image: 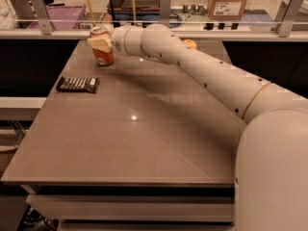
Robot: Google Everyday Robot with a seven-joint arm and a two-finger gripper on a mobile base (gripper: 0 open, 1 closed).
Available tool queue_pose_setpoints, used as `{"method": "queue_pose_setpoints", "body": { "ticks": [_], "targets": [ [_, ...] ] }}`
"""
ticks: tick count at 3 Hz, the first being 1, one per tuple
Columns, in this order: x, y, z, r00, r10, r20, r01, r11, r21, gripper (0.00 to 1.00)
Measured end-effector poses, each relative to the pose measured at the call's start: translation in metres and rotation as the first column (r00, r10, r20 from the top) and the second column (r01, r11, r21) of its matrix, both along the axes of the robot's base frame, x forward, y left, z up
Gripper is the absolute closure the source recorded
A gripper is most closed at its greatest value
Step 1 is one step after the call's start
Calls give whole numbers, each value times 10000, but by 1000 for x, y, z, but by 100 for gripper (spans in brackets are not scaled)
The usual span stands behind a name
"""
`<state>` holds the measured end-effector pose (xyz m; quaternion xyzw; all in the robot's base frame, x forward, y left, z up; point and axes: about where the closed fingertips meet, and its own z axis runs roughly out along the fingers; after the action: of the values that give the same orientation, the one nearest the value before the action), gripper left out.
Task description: Knock coke can over
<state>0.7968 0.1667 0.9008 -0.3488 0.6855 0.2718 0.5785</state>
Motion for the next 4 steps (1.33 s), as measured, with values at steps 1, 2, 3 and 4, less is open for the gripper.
{"method": "queue_pose_setpoints", "body": {
  "ticks": [1,2,3,4],
  "targets": [
    [-1,2,-1,10000,33,-11,-33,10000,1,69],
    [-1,5,-1,10000,67,-22,-67,10000,3,93],
    [-2,7,-2,10000,90,-30,-90,10000,3,100],
    [-3,4,-1,9999,50,-115,-52,9999,-144,100]
  ]
}}
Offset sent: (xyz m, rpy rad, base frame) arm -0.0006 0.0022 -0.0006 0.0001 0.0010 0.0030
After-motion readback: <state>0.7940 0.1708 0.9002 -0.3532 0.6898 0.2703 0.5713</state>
